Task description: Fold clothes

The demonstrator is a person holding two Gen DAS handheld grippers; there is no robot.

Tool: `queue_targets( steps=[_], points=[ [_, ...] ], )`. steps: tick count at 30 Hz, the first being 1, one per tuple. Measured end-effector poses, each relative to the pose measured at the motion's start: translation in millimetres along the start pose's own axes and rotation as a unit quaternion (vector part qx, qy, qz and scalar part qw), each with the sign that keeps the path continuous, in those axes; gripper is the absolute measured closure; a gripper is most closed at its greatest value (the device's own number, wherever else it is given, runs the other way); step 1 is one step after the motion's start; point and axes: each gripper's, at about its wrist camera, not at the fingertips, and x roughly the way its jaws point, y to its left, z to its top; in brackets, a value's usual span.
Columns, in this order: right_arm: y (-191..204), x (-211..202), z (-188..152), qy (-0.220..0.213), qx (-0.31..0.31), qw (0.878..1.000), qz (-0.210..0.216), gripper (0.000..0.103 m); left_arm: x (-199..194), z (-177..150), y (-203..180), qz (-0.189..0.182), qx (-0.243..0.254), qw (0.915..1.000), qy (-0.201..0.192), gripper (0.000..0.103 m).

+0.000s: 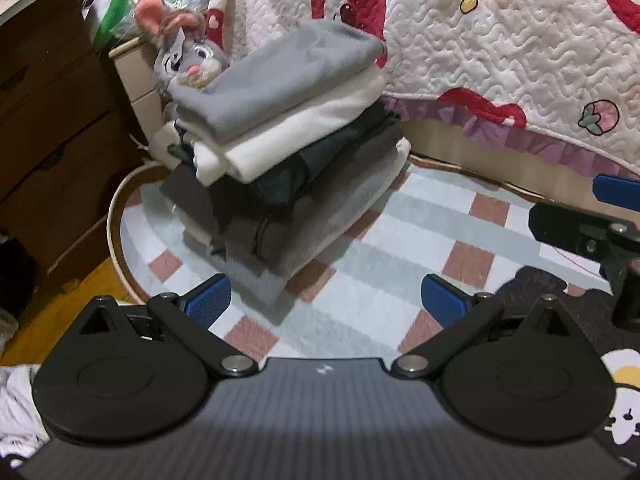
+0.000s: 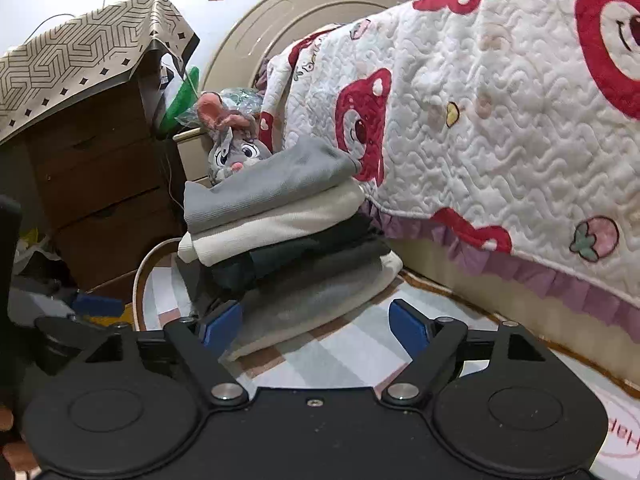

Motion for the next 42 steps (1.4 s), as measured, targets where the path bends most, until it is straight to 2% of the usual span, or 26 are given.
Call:
queue_targets(
  steps=[6, 11, 14, 42],
  points=[
    [9.4, -7.0, -10.9, 0.026, -0.006, 1.0, -0.013, 0.016, -3.5, -14.0, 1.0, 0.014, -0.009, 0.9998, 0.013, 0.0],
    [13.5, -3.3, -14.5, 0.058, -0.004, 0.998, -0.023, 0.016, 3.0, -17.1, -4.0, 0.007, -0.002, 0.9988, 0.048, 0.0],
    [15.5, -3.2, -16.0, 0.07, -0.002, 0.997, -0.025, 0.016, 1.3, -20.7, -7.1, 0.006, -0.009, 0.9984, 0.055, 0.0],
    [15.2, -12.4, -14.2, 0.077, 0.001, 0.997, -0.033, 0.016, -5.1, -23.3, -13.5, 0.013, -0.002, 0.9986, 0.051, 0.0]
  ],
)
